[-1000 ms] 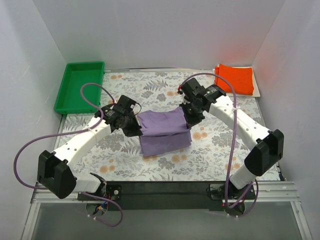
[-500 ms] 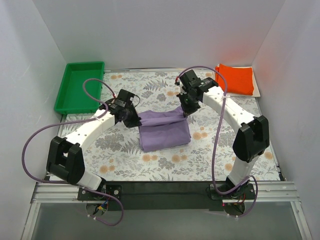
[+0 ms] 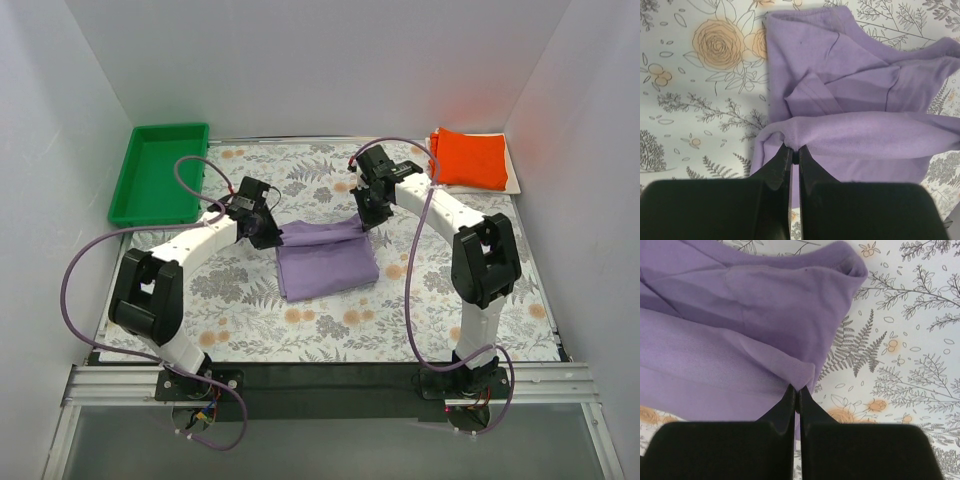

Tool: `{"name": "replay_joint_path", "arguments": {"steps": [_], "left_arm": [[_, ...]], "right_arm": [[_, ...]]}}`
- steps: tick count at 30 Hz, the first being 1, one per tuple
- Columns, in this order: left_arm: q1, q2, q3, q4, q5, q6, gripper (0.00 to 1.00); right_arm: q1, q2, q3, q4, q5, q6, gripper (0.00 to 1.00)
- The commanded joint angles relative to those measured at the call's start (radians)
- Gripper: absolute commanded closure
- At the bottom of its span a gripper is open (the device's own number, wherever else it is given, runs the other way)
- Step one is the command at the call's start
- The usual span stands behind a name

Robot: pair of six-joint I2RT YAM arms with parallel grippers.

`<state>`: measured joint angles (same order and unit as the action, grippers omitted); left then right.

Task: Fold and stack the t-shirts
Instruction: Fold the tshirt

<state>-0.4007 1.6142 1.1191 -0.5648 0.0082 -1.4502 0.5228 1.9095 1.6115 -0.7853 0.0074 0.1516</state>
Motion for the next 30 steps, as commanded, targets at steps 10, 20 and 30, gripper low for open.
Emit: {"name": "replay_joint_path", "arguments": {"steps": [10,20,30], "left_arm": [[0.023,0.078,0.024,0.117,-0.073,0.085,0.92],[0.023,-0.017,0.024,0.117,-0.036,0.174,0.34],[0.022,-0.116,-0.125,0.229,-0.065,0.301,0.28]], "right_arm": [[-0.046,0.036,-0.01,0.107,0.051,0.02,0.85],[-0.053,-0.113,-0.117,0.194,0.013,0.045,0.58],[-0.087,-0.156,-0.272,0.391,-0.193,-0.089,0.48]]}}
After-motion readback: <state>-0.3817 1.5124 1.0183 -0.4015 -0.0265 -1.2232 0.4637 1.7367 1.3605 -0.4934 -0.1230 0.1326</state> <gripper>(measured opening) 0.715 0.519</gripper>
